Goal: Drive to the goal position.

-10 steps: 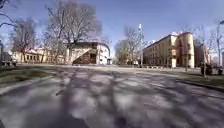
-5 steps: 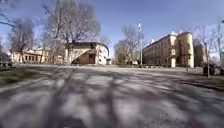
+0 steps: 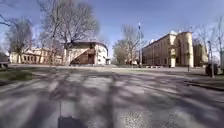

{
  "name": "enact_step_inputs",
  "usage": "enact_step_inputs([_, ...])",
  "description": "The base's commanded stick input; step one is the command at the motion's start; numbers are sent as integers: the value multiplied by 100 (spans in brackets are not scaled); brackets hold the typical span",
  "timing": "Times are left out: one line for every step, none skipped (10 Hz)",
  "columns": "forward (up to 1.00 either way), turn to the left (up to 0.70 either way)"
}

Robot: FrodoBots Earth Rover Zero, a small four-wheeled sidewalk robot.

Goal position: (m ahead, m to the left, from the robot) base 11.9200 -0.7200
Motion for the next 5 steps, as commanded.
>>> enact_step_inputs([85,0])
enact_step_inputs([85,0])
enact_step_inputs([85,0])
enact_step_inputs([85,0])
enact_step_inputs([85,0])
